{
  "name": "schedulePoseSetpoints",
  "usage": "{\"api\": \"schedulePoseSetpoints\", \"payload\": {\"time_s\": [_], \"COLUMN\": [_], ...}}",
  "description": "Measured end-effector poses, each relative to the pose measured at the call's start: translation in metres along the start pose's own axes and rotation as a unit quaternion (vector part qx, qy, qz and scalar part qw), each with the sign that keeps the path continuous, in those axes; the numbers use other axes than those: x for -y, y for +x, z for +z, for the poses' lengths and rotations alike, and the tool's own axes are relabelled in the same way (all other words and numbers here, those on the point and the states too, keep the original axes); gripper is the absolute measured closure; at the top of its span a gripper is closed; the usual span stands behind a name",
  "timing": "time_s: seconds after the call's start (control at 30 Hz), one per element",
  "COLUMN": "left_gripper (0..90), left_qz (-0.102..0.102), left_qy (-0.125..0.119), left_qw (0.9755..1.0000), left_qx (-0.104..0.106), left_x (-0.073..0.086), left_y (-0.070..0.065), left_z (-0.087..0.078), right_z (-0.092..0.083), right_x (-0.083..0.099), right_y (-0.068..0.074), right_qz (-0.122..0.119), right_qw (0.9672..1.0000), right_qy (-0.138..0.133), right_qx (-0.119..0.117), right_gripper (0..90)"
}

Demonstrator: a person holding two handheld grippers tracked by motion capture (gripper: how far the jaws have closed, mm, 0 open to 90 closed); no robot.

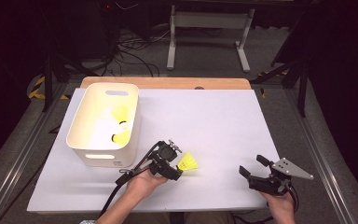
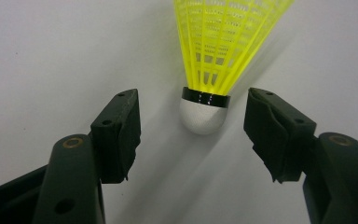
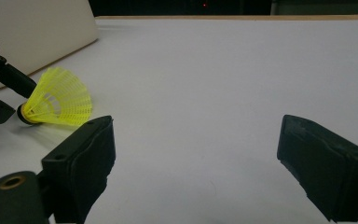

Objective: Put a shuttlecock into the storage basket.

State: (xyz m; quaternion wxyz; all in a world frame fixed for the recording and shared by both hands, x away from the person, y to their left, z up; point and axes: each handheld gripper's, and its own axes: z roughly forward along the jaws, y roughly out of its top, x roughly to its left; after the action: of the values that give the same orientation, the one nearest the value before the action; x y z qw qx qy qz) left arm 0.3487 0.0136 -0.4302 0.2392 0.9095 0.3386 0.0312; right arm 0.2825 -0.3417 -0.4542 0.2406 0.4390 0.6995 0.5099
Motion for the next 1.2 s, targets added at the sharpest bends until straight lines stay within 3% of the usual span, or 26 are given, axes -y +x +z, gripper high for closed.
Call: {"api": "schedulePoseSetpoints", "payload": {"time_s": [0.67, 1.2], "left_gripper": [51.9, 63.6], "left_qz": [0.02, 0.036], "left_qy": [0.026, 0.028], "left_qw": [0.9995, 0.9989], "left_qx": [-0.001, -0.007], "left_x": [-0.001, -0.001], "left_y": [-0.003, -0.004], "left_z": [0.013, 0.013], "right_z": [0.0, 0.0], "right_x": [0.0, 0.0], "right_y": [0.0, 0.0], "right_qz": [0.0, 0.0], "right_qw": [1.0, 1.0], "right_qy": [0.001, 0.001], "right_qx": [0.0, 0.0], "right_gripper": [12.2, 12.2]}}
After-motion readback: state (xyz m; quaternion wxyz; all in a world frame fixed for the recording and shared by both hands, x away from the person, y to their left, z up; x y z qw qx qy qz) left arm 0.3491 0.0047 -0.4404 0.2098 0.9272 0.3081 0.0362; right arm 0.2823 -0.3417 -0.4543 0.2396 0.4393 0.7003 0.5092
